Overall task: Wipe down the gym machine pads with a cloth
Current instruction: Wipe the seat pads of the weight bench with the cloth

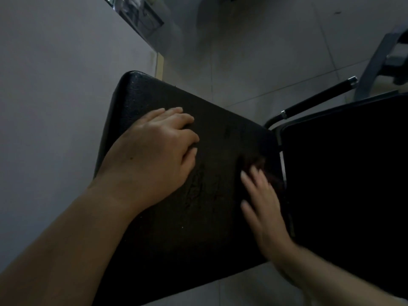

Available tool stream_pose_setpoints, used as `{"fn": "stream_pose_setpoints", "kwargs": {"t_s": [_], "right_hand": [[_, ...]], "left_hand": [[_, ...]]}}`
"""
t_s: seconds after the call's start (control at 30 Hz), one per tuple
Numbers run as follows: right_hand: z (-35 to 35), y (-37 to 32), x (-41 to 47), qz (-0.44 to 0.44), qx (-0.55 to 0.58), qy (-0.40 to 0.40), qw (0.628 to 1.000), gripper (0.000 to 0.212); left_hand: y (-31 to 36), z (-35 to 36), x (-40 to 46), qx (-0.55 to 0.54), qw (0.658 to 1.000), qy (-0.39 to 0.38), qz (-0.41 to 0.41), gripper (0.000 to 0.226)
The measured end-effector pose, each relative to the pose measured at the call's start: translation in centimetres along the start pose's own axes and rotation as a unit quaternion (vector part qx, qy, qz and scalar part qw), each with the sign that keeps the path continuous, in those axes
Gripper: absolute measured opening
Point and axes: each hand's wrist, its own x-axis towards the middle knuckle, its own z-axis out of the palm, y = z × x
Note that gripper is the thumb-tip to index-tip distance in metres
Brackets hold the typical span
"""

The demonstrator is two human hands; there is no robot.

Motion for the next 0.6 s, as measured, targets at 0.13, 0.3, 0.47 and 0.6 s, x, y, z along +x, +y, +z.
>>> {"fn": "stream_pose_setpoints", "kwargs": {"t_s": [0.13,0.3,0.47,0.6], "right_hand": [[-2.1,3.4,10.5,0.092,0.001,0.025,0.995,0.050],[-2.3,4.1,11.0,0.138,0.012,0.032,0.990,0.047],[-0.3,3.1,-2.4,0.094,0.018,0.018,0.995,0.052],[0.7,3.1,-6.6,0.084,-0.001,0.002,0.996,0.049]], "left_hand": [[-0.3,0.3,0.2,0.005,1.000,0.008,0.008,0.031],[-0.2,0.4,0.4,0.008,1.000,0.000,0.009,0.030],[-0.3,0.5,0.5,0.006,1.000,0.004,0.009,0.025],[-0.3,0.5,0.6,0.034,0.999,-0.023,0.001,0.029]]}}
